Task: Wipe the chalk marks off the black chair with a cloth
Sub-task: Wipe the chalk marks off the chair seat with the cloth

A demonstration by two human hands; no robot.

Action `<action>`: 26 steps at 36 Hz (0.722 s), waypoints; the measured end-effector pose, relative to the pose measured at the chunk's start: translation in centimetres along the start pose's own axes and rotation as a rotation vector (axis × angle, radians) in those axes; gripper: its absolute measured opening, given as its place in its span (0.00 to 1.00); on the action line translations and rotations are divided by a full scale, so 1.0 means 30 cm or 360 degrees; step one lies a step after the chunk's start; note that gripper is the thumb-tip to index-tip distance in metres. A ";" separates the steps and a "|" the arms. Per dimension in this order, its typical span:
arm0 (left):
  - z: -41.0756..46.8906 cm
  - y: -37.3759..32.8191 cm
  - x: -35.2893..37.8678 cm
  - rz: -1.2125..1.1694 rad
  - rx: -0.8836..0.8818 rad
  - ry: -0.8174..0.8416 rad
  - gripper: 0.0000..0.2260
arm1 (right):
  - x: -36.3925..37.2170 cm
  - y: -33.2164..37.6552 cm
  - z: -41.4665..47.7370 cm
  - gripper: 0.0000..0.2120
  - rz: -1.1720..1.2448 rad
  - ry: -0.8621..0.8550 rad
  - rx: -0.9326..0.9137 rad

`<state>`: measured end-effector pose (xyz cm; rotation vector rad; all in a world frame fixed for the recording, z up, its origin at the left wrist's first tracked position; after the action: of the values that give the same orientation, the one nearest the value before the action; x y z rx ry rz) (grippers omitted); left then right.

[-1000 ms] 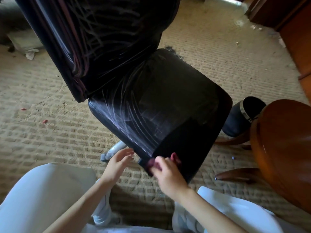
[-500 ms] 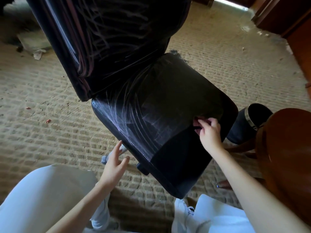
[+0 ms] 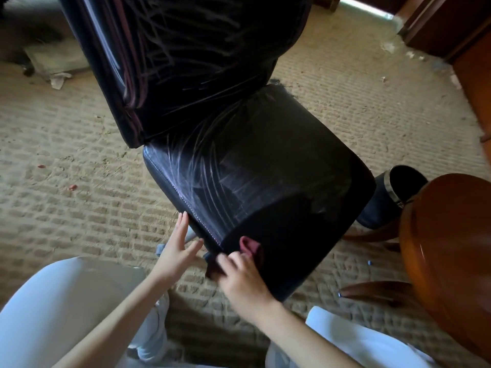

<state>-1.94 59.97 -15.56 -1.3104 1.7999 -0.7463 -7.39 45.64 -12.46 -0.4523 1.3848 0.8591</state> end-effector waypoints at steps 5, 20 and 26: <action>0.005 0.008 -0.016 -0.0001 0.0002 0.0010 0.43 | -0.110 -0.097 -0.003 0.06 0.0300 -0.0204 0.0264; 0.003 0.019 0.008 0.0231 0.0023 -0.0009 0.34 | -0.155 -0.559 -0.052 0.15 -0.0127 -0.0376 0.1387; 0.002 0.008 0.000 0.0156 0.0023 -0.0012 0.37 | -0.090 -0.240 0.093 0.20 -0.0105 -0.0295 0.0842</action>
<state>-2.00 60.04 -15.78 -1.2048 1.8355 -0.6982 -0.05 42.43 -10.84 -0.0090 1.3523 0.4399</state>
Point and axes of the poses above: each hand's wrist, its own z-axis towards the middle knuckle, its own x-axis out of the palm, y = z × x, the point moved 5 cm from there along z, towards the middle knuckle, and after that the axes turned 12 degrees about -x, right-handed, at the moved point
